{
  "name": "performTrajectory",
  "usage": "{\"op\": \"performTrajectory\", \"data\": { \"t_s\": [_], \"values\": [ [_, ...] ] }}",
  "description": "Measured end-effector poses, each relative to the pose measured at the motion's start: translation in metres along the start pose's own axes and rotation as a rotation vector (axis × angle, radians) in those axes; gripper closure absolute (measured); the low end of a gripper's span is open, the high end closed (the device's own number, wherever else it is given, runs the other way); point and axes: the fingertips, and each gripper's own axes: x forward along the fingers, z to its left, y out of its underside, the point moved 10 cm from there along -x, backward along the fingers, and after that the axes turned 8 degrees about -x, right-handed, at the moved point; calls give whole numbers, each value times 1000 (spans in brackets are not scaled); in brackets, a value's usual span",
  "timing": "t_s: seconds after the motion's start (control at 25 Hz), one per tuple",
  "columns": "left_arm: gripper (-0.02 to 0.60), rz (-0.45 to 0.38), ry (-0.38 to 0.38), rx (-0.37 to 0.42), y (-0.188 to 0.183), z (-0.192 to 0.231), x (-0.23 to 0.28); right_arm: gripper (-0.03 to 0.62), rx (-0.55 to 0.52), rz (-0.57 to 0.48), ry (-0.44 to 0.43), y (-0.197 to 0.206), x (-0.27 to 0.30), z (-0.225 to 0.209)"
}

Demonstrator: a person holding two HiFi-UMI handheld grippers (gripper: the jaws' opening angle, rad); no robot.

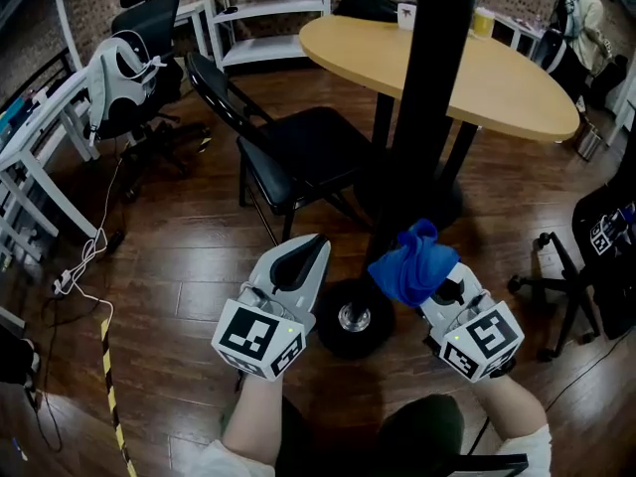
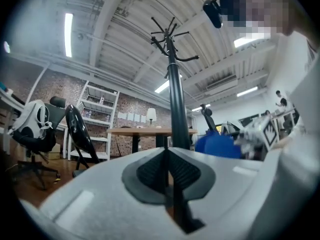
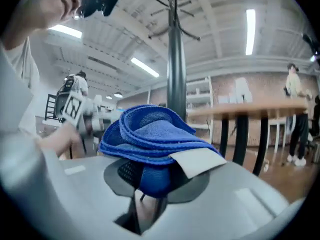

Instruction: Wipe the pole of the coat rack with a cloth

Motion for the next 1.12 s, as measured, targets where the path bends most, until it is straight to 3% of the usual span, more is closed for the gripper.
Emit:
{"op": "performTrajectory", "data": {
  "t_s": [0.12,0.24,0.36,0.44,0.6,0.84,0.92,1.04,1.12],
  "values": [
    [568,4,33,19,1,-10,7,494,-53,-158,-31,-132,11,-8],
    [568,52,98,3,7,-16,12,494,-99,-272,-28,-232,25,-18],
    [568,64,71,-24,10,-4,7,494,-161,-292,-30,-281,50,-28],
    [568,47,34,-27,4,6,-1,494,-134,-270,22,-269,59,-33],
    [568,32,-25,-38,-6,17,-21,494,-99,-156,81,-156,58,-6],
    [568,-7,-115,-41,-9,38,-38,494,70,175,82,131,87,58],
    [568,-20,-132,-49,-9,40,-42,494,67,273,88,216,98,84],
    [568,-25,-123,-57,-8,40,-43,494,-5,393,103,305,108,118],
    [568,-24,-119,-68,-3,41,-43,494,83,474,149,358,104,126]
  ]
}}
